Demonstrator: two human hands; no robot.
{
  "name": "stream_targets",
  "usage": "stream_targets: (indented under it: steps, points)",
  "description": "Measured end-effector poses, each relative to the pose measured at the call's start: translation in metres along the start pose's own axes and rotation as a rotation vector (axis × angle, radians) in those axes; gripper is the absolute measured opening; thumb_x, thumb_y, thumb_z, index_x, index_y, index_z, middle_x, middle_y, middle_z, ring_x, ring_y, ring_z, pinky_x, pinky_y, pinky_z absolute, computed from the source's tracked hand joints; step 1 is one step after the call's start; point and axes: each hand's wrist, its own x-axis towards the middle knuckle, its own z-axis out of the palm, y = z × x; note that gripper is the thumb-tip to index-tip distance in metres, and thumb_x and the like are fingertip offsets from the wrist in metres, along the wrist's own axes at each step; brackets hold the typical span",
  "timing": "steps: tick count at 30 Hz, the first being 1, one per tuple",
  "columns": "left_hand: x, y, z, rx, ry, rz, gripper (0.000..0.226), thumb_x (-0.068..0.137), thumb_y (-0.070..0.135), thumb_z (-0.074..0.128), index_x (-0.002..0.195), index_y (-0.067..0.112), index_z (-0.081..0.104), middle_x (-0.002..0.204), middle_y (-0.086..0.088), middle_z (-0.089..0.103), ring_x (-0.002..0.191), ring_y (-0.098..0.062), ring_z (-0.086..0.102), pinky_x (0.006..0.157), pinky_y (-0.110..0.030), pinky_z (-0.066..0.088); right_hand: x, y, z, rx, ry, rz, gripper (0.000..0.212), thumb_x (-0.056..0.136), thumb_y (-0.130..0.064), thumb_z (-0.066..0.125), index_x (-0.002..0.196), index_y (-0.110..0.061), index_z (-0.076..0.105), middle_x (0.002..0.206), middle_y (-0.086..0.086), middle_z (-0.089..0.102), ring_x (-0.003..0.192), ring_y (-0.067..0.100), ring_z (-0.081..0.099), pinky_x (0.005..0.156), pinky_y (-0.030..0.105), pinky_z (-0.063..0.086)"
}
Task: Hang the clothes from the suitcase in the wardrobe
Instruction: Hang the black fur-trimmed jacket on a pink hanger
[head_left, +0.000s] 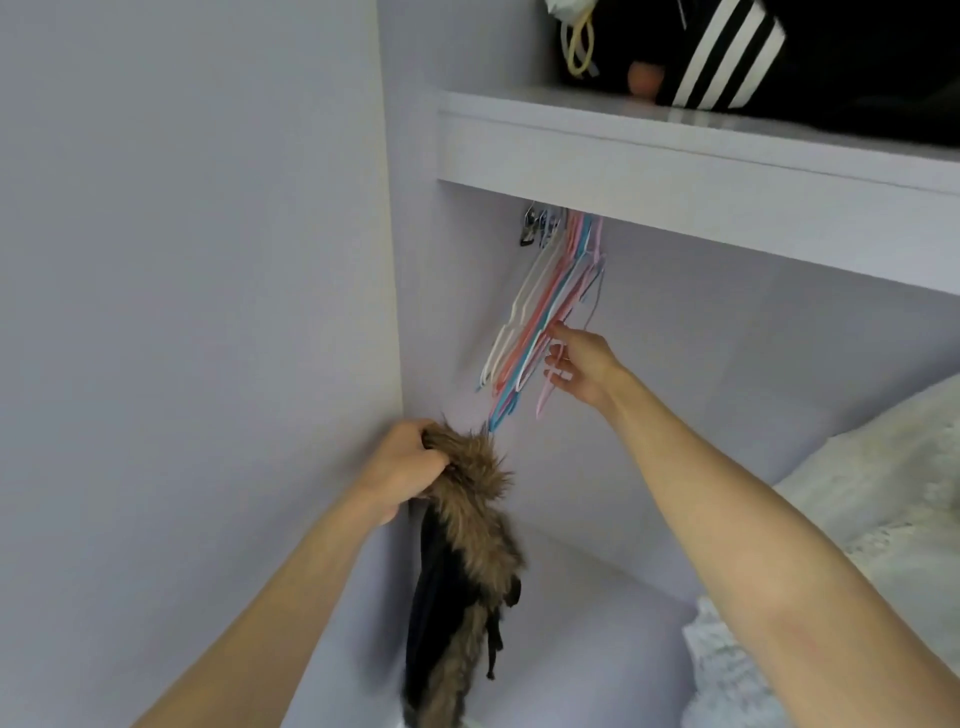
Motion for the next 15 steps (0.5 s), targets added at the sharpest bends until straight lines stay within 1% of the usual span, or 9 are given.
stream_targets:
  steps: [2,4,6,8,9,10,12,13,15]
  points:
    - [0.002,0.001,0.002,-0.002,-0.014,-0.003,0.029,0.083,-0.011,0.046,0.068,0.011,0.058,0.06,-0.006,0.056,0.054,-0.016,0.054,0.045,-0.02,0.043,0.001,-0.003,0.0,0.013,0.108,-0.049,0.006,0.093,-0.015,0.052,0.092,-0.011,0.056,0.063,0.002,0.041,0.053,0.014,0.037,0.045,0.023,0.035]
    - [0.004,0.002,0.004,-0.011,-0.022,-0.001,0.028,0.083,-0.011,0.046,0.069,0.01,0.058,0.062,-0.008,0.057,0.057,-0.019,0.055,0.051,-0.023,0.046,0.004,-0.006,-0.004,-0.011,0.23,-0.132,0.014,0.096,-0.013,0.044,0.09,-0.012,0.056,0.061,0.002,0.039,0.049,0.015,0.033,0.037,0.02,0.031]
    - [0.005,0.003,0.007,-0.007,-0.03,0.002,0.026,0.083,-0.01,0.047,0.07,0.01,0.058,0.064,-0.009,0.058,0.061,-0.022,0.056,0.056,-0.027,0.047,0.008,-0.007,-0.011,-0.068,0.327,-0.213,0.022,0.1,-0.019,0.037,0.102,-0.012,0.057,0.069,0.002,0.045,0.051,0.015,0.037,0.037,0.021,0.033]
    - [0.005,0.004,0.011,0.006,-0.032,0.011,0.027,0.082,-0.009,0.047,0.068,0.011,0.058,0.063,-0.008,0.057,0.061,-0.021,0.056,0.057,-0.027,0.046,0.012,-0.005,-0.023,-0.099,0.38,-0.277,0.031,0.101,-0.024,0.033,0.122,-0.012,0.054,0.088,0.004,0.052,0.06,0.014,0.043,0.039,0.019,0.036]
    - [0.005,0.004,0.013,0.011,-0.033,0.011,0.028,0.082,-0.009,0.048,0.067,0.012,0.058,0.062,-0.007,0.057,0.061,-0.02,0.056,0.057,-0.026,0.046,0.014,-0.004,-0.031,-0.112,0.395,-0.315,0.035,0.102,-0.024,0.032,0.13,-0.014,0.049,0.101,0.004,0.054,0.068,0.015,0.047,0.043,0.018,0.04]
    - [0.005,0.004,0.015,0.014,-0.034,0.009,0.027,0.082,-0.008,0.048,0.068,0.013,0.059,0.063,-0.006,0.058,0.064,-0.021,0.057,0.058,-0.026,0.047,0.015,-0.002,-0.037,-0.123,0.399,-0.358,0.038,0.102,-0.022,0.03,0.136,-0.017,0.045,0.115,0.004,0.055,0.08,0.018,0.05,0.055,0.02,0.046]
    - [0.006,0.003,0.02,0.022,-0.034,0.012,0.025,0.081,-0.004,0.051,0.073,0.016,0.062,0.069,-0.007,0.062,0.072,-0.024,0.061,0.063,-0.029,0.05,0.012,0.001,-0.047,-0.141,0.395,-0.438,0.042,0.101,-0.019,0.029,0.142,-0.022,0.038,0.136,0.004,0.05,0.098,0.02,0.049,0.088,0.03,0.046]
    - [0.005,0.003,0.023,0.025,-0.027,0.017,0.024,0.08,-0.003,0.052,0.076,0.018,0.063,0.073,-0.007,0.064,0.076,-0.025,0.062,0.065,-0.029,0.051,0.01,0.002,-0.052,-0.151,0.397,-0.465,0.042,0.1,-0.018,0.029,0.141,-0.023,0.039,0.134,0.005,0.051,0.097,0.019,0.048,0.094,0.034,0.042]
    - [0.001,0.006,0.032,0.046,-0.003,0.03,0.022,0.081,0.0,0.054,0.085,0.019,0.064,0.08,-0.005,0.065,0.079,-0.021,0.061,0.066,-0.026,0.049,0.002,0.005,-0.064,-0.174,0.41,-0.503,0.037,0.098,-0.012,0.029,0.128,-0.025,0.047,0.109,0.005,0.056,0.084,0.015,0.048,0.083,0.029,0.044]
